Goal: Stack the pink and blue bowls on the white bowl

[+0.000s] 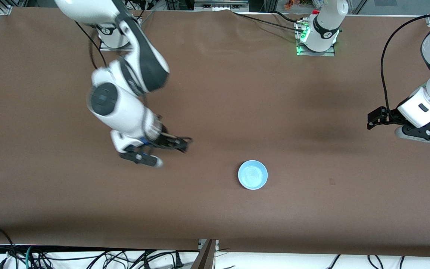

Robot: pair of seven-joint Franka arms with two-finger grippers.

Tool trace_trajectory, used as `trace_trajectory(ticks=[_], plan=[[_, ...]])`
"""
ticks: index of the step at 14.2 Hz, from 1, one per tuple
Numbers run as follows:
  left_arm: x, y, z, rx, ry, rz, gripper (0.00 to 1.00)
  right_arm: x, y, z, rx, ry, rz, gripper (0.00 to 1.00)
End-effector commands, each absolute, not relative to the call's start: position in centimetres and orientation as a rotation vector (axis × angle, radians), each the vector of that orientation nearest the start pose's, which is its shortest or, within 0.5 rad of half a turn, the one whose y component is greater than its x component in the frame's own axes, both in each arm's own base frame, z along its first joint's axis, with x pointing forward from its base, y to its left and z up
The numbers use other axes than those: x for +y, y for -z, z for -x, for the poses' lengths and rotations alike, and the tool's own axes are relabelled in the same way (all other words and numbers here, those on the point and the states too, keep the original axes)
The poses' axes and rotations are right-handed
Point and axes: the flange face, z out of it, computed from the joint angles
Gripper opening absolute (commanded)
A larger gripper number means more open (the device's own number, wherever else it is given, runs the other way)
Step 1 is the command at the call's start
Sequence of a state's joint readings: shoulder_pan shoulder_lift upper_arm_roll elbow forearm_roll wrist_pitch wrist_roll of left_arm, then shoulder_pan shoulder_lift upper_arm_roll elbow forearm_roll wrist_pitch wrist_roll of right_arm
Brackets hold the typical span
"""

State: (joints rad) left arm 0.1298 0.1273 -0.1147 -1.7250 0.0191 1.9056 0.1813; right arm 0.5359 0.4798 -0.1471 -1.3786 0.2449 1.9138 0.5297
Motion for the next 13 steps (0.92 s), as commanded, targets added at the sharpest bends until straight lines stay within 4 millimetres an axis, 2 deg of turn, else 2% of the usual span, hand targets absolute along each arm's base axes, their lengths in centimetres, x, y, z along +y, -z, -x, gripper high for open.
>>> trace_trajectory(ticks=[1,2,4,5,7,9,11,13], plan=[[1.9,-52.5,-61.7,0.249,0.146,3.136,1.00,21.0,-49.4,-57.7,0.105,-0.164,2.987,1.00],[1.9,-52.9,-62.1,0.252,0.160,3.134,1.00,18.4,-51.2,-56.8,0.063,-0.200,3.009,1.00],[1.9,-53.1,-62.5,0.249,0.170,3.133,1.00,14.9,-54.1,-55.4,-0.067,-0.207,3.089,1.00],[2.0,-53.5,-62.6,0.247,0.187,3.131,1.00,13.4,-55.0,-54.7,-0.114,-0.218,3.110,1.00],[2.1,-53.1,-62.8,0.244,0.175,3.134,1.00,11.0,-56.1,-53.2,-0.217,-0.197,3.138,1.00],[2.1,-52.7,-63.0,0.149,0.165,3.143,1.00,10.1,-56.8,-52.5,-0.266,-0.179,3.162,1.00],[1.9,-52.6,-62.9,-0.027,0.152,3.154,1.00,10.1,-57.0,-52.9,-0.244,-0.170,3.166,1.00],[1.8,-52.4,-62.6,-0.127,0.111,3.159,1.00,10.4,-57.5,-53.7,-0.262,-0.151,3.170,1.00]])
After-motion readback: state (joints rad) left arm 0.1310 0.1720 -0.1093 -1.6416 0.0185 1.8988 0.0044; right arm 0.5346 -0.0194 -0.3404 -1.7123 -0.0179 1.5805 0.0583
